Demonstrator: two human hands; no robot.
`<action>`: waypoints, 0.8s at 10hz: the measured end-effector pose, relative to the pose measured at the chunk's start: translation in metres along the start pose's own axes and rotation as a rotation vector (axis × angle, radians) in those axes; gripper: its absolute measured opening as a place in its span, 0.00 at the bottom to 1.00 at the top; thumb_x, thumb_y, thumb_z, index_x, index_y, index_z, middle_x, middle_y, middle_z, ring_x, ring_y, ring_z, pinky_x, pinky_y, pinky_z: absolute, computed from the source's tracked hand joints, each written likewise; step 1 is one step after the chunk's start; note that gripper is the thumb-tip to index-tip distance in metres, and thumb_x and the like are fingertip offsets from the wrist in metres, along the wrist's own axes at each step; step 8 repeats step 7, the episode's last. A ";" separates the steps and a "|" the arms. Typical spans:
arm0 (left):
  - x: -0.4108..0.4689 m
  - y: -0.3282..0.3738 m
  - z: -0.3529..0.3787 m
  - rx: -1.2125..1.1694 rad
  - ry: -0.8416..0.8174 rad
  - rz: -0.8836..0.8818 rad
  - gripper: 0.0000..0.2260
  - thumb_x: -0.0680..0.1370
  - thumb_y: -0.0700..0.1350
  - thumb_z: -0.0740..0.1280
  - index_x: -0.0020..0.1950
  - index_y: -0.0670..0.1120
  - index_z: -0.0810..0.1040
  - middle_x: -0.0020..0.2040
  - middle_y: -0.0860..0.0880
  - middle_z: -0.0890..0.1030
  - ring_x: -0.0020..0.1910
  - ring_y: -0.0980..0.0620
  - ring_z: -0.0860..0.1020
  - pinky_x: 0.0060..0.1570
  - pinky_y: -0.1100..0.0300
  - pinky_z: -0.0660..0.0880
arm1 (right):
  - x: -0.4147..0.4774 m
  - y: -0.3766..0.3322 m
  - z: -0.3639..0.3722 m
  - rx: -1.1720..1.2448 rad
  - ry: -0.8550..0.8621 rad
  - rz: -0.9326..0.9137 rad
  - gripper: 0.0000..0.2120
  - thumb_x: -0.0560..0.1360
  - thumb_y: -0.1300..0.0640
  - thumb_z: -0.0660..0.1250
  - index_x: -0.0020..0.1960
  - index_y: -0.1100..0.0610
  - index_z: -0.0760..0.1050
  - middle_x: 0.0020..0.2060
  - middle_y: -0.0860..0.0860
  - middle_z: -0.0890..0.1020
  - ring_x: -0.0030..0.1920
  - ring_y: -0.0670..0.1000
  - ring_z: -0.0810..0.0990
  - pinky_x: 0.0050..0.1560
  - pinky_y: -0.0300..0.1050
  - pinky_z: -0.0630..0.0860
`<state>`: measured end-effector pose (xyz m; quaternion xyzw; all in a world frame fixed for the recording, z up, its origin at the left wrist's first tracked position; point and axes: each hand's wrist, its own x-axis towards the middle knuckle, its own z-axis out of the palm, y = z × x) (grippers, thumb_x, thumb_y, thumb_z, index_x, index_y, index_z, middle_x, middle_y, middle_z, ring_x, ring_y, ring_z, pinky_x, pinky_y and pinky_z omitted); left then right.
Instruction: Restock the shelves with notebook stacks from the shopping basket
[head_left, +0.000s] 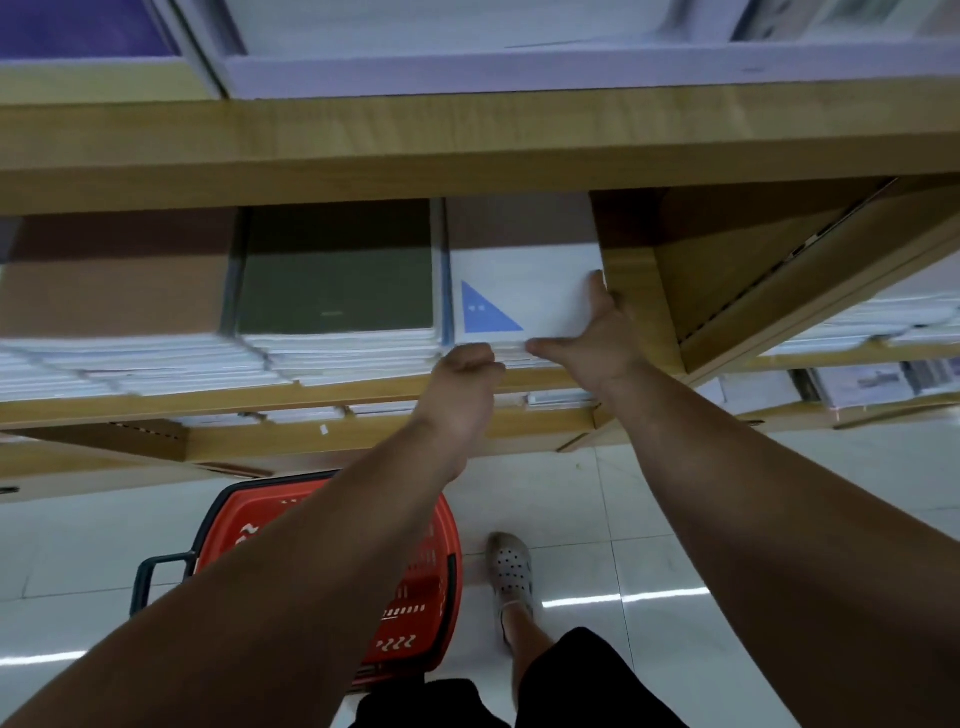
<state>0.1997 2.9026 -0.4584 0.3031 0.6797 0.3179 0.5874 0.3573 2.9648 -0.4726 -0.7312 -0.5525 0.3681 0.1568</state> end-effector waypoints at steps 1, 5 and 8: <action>0.002 0.006 -0.004 0.079 0.021 0.002 0.07 0.83 0.36 0.64 0.58 0.40 0.80 0.57 0.41 0.81 0.48 0.53 0.79 0.43 0.66 0.73 | 0.002 -0.004 0.008 -0.059 0.021 -0.018 0.56 0.70 0.45 0.81 0.85 0.50 0.46 0.79 0.54 0.59 0.77 0.58 0.64 0.75 0.51 0.67; -0.030 0.013 -0.024 0.136 -0.048 -0.031 0.18 0.82 0.45 0.68 0.72 0.49 0.75 0.55 0.50 0.82 0.58 0.46 0.82 0.60 0.52 0.76 | -0.014 -0.007 -0.009 -0.252 -0.025 -0.016 0.56 0.68 0.34 0.77 0.84 0.41 0.45 0.81 0.55 0.52 0.81 0.62 0.55 0.76 0.61 0.66; -0.074 0.000 -0.081 0.092 0.020 0.077 0.13 0.82 0.46 0.68 0.67 0.52 0.78 0.56 0.52 0.82 0.52 0.49 0.82 0.55 0.49 0.78 | -0.085 -0.014 -0.002 -0.116 -0.040 -0.044 0.47 0.74 0.38 0.74 0.84 0.45 0.52 0.83 0.54 0.46 0.81 0.60 0.58 0.76 0.54 0.68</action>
